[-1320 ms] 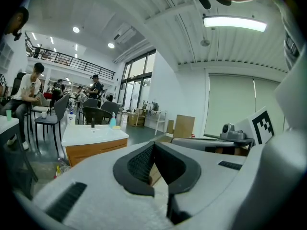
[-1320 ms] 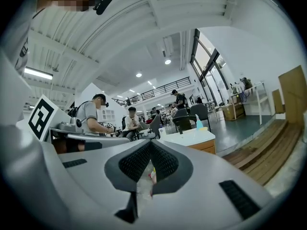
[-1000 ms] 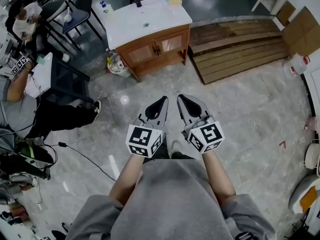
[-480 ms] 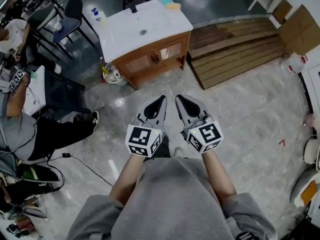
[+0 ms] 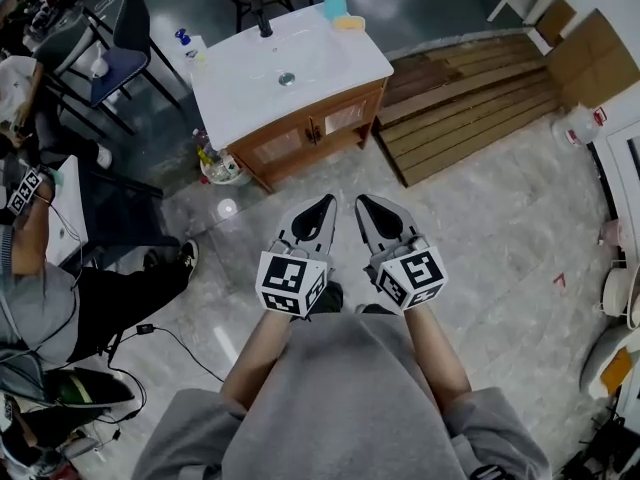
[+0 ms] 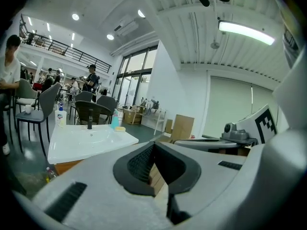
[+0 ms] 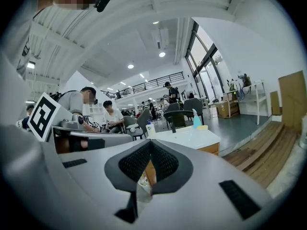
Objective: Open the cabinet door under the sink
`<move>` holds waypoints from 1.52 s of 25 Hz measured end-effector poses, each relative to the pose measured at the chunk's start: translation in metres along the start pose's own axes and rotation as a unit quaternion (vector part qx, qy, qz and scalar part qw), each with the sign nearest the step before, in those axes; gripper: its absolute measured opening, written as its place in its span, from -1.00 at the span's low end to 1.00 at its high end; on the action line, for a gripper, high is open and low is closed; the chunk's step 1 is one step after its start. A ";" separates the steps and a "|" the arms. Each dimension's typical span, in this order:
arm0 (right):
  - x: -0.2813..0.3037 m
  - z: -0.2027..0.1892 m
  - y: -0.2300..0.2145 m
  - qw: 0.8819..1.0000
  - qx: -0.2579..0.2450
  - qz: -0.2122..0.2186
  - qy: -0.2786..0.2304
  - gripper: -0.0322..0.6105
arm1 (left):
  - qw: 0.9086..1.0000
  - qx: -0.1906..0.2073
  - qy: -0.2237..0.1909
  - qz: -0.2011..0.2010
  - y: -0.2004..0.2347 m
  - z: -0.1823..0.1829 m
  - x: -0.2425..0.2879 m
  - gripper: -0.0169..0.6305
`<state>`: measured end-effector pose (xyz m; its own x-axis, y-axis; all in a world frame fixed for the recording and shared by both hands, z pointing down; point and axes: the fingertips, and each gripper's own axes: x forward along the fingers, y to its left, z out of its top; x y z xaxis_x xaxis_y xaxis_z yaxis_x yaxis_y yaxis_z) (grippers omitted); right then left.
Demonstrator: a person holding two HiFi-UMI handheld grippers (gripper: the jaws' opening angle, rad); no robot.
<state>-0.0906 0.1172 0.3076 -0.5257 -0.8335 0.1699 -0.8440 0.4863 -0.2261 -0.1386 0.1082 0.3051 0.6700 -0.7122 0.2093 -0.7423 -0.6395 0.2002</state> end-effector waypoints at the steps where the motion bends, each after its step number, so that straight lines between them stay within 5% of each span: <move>1: 0.005 0.000 0.000 1.000 0.001 -0.003 0.003 -0.87 | 1.000 -0.003 0.001 -0.003 0.005 0.001 0.001 -0.92; 15: 0.069 -0.006 -0.026 1.000 0.008 -0.007 0.025 -0.87 | 0.999 -0.031 0.021 0.002 0.063 -0.008 0.040 -0.92; 30: 0.161 -0.003 -0.127 0.998 0.029 0.028 0.048 -0.87 | 0.997 -0.040 0.060 0.038 0.118 -0.008 0.157 -0.92; 38: 0.205 -0.033 -0.165 0.995 0.044 0.043 0.080 -0.87 | 0.993 -0.041 0.098 0.054 0.146 -0.033 0.200 -0.92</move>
<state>-0.0624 -0.1251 0.4114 -0.6115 -0.7341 0.2952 -0.7864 0.5231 -0.3285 -0.1126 -0.1177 0.4079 0.5810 -0.7006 0.4142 -0.8123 -0.5306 0.2419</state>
